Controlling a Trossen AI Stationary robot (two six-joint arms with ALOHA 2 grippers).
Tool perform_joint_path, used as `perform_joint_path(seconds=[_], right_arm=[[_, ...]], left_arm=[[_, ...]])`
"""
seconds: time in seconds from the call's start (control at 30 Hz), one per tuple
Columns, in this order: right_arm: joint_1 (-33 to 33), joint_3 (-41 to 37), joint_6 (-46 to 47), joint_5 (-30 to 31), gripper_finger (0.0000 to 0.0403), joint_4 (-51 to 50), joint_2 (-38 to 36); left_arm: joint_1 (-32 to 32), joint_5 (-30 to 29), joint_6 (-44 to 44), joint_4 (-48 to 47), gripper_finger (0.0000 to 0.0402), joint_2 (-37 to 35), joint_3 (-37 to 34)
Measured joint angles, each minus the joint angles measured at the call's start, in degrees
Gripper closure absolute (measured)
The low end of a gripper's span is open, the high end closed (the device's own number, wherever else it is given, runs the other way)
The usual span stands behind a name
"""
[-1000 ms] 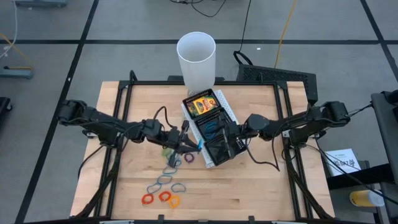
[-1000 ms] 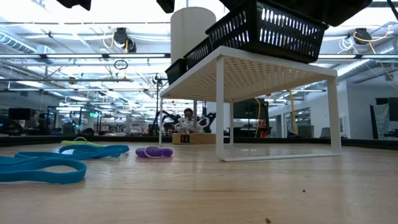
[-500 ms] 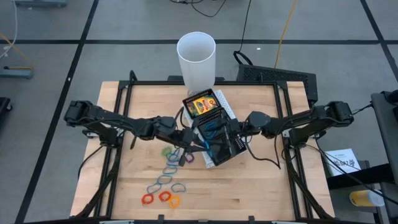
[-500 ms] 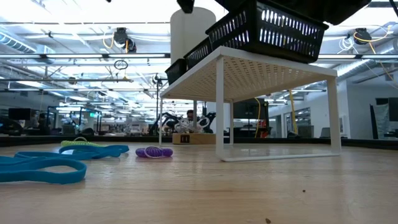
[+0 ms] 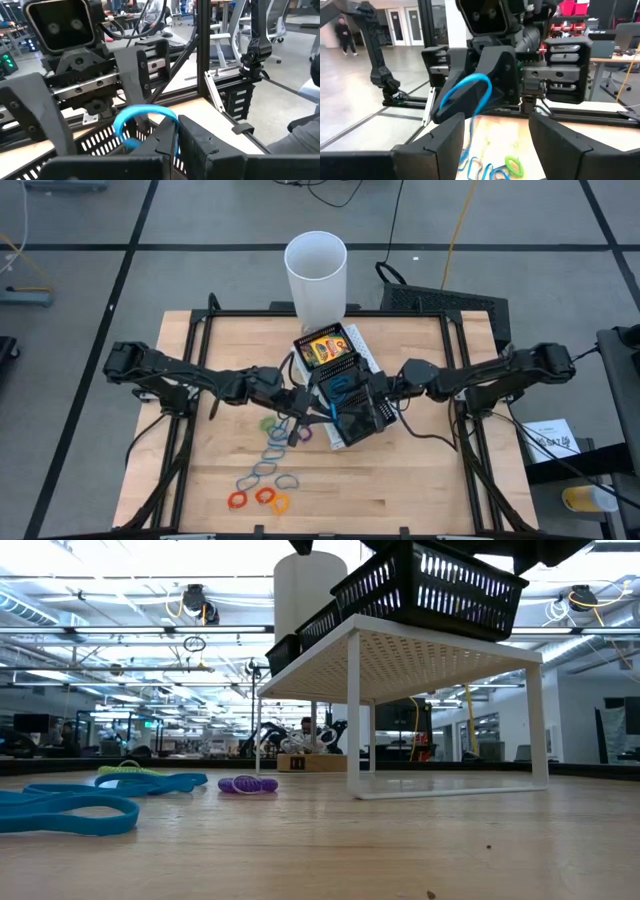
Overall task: Pick & Place Office Desk Supplies
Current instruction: Put the blue rubber band into the middle black bin on the shelf
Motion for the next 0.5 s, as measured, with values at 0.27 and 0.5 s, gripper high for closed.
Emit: perform_joint_path(seconds=[0.27, 0.5], right_arm=[[0.43, 0.02, 1.48, -0.15, 0.0193, 5.44, 2.75], [0.70, 0.00, 1.55, 0.00, 0.0193, 6.08, 2.78]], left_arm=[[0.09, 0.31, -0.04, 0.35, 0.0371, -0.04, 0.00], [0.09, 0.43, -0.67, 0.29, 0.0371, -0.04, 0.00]])
